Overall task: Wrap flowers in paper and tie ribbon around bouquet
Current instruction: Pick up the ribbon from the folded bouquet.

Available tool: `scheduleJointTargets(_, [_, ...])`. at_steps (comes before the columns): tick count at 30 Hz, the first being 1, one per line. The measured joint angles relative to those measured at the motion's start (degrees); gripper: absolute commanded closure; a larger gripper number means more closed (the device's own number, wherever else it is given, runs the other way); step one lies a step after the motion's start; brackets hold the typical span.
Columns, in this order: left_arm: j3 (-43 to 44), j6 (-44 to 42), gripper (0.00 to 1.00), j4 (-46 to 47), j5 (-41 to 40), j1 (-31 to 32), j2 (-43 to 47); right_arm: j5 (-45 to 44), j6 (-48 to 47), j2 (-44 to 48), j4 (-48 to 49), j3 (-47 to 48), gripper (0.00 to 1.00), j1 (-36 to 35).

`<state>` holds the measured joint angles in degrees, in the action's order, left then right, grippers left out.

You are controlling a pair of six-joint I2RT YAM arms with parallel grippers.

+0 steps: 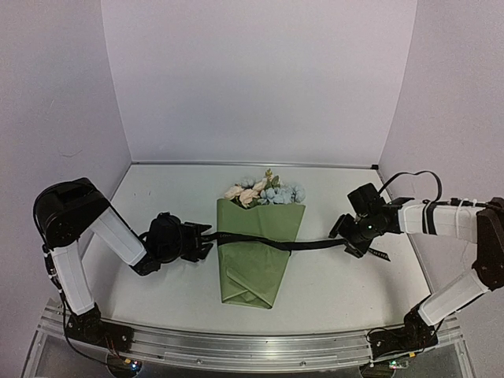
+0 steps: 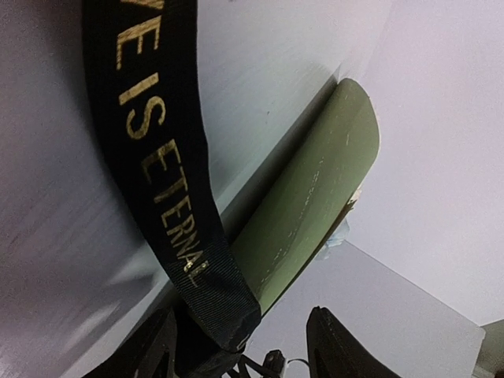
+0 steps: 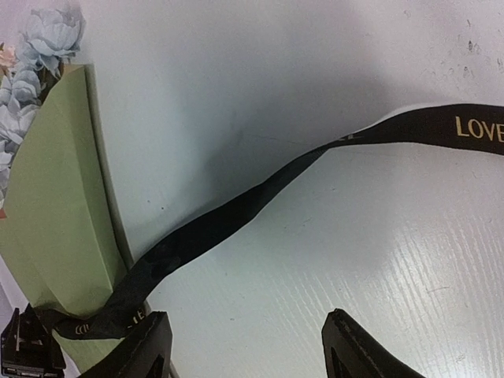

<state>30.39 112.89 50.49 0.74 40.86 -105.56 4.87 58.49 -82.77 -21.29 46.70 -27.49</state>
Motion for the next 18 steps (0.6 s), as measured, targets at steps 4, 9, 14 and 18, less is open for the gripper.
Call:
scheduleJointTargets(4, [0.50,0.84,0.53,2.71,-1.01,-0.02,-2.18,1.01,1.72,-0.72,1.96,0.00,0.32,-0.62])
scheduleJointTargets(9, [0.90,1.12,0.60,6.47,-1.15,-0.02,-5.43,2.51,4.19,-3.43,4.34,0.00,0.33,-1.49])
scheduleJointTargets(14, [1.68,1.13,0.73,8.46,-1.04,-0.02,-6.66,3.53,6.30,-5.34,5.86,0.00,0.33,-2.17])
scheduleJointTargets(18, [2.09,1.18,0.87,9.87,-0.72,-0.02,-7.49,4.37,8.42,-7.29,7.76,0.00,0.31,-2.81])
